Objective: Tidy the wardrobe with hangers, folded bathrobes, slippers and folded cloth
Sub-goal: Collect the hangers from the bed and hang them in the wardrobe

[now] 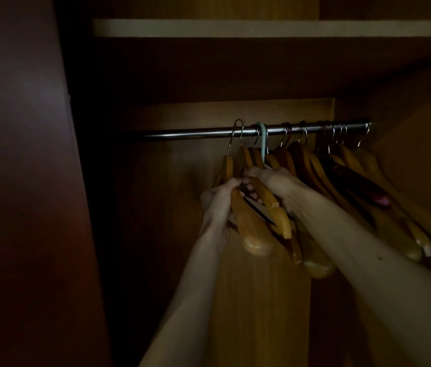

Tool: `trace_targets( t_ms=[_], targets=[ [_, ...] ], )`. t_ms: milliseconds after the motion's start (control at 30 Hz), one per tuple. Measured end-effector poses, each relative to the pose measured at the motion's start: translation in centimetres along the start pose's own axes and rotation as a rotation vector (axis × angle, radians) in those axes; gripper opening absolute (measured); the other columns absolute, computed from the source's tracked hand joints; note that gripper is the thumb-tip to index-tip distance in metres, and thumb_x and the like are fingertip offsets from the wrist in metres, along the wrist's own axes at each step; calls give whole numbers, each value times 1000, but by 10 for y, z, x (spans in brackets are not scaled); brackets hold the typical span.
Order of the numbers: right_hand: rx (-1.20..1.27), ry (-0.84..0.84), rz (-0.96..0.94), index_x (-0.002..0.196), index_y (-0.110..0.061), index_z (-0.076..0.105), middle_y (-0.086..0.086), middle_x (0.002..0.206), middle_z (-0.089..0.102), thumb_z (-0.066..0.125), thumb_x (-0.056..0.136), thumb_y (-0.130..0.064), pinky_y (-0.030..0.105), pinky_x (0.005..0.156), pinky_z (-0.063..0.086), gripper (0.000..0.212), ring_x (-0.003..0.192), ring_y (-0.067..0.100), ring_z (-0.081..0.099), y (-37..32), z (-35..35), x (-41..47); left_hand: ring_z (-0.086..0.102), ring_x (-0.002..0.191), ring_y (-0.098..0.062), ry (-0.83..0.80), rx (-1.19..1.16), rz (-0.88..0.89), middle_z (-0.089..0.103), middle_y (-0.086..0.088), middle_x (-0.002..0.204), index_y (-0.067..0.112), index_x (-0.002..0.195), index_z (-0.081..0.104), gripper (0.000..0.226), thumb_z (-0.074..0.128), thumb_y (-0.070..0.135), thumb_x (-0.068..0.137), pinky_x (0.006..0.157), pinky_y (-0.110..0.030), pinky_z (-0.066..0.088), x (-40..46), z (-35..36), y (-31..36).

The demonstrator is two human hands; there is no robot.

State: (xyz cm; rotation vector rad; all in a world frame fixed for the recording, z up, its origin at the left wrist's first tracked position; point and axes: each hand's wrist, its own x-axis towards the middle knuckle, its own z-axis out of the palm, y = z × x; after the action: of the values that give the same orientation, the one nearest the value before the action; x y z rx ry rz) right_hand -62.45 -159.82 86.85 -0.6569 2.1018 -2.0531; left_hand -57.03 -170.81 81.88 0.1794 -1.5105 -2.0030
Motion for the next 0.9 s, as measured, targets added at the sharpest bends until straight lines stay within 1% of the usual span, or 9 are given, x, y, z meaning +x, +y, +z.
trace_targets(
  t_ms=[133,300,367,467,533,600,767,833,900],
  targets=[
    [-2,82,33,99,-9,73,-1,66,68,64,95,-27,16,39,44,21,47,8,59,0,3,0,74,86,-33,56,-21,2,76,-16,90,-2,100,74,31,74,22,82,83,-45,60,-4,2,-13],
    [-96,124,0,95,-12,73,0,79,75,63,94,-32,31,65,59,23,64,12,66,5,5,4,69,69,-20,57,33,18,69,-5,70,9,77,69,17,72,25,86,65,-29,56,4,-3,-10],
    [-127,104,-23,93,-13,73,2,80,77,65,92,-32,31,66,61,21,61,12,67,6,5,4,67,62,-18,66,45,31,68,-4,64,10,73,68,19,71,23,87,58,-25,54,5,-4,-6],
    [-206,104,-39,88,-11,73,1,68,72,67,91,-33,25,49,54,22,50,11,64,7,4,2,72,71,-27,54,98,18,73,-13,75,7,79,70,19,71,25,85,69,-33,62,5,-1,-4],
    [-271,129,-50,88,-12,73,2,68,72,67,88,-35,29,55,57,24,55,14,66,10,3,2,73,80,-31,28,131,-15,75,-17,85,10,75,70,18,71,26,83,83,-44,62,4,1,-5],
    [-338,148,-72,87,-13,71,4,73,72,66,88,-36,29,59,56,24,60,16,67,13,1,-2,72,82,-30,15,163,-48,74,-15,84,15,68,68,19,72,28,82,88,-47,60,3,1,-11],
    [-469,187,-181,82,-5,71,6,68,66,63,92,-35,28,58,50,33,62,20,63,21,-4,-21,71,80,-19,27,186,-48,75,-4,83,18,78,71,17,71,33,88,72,-31,58,-2,0,-23],
    [-526,227,-266,79,-7,72,2,66,67,63,91,-37,28,57,52,33,59,15,63,31,-6,-38,72,85,-18,29,183,-19,77,-2,87,19,86,76,17,69,34,91,76,-30,58,-6,-3,-28],
    [-575,237,-344,80,-20,70,-3,71,69,63,91,-38,28,60,57,22,62,8,65,46,-11,-62,73,88,-16,54,157,18,78,-1,91,18,97,78,19,66,33,94,80,-30,58,-14,-7,-36]
  ],
)
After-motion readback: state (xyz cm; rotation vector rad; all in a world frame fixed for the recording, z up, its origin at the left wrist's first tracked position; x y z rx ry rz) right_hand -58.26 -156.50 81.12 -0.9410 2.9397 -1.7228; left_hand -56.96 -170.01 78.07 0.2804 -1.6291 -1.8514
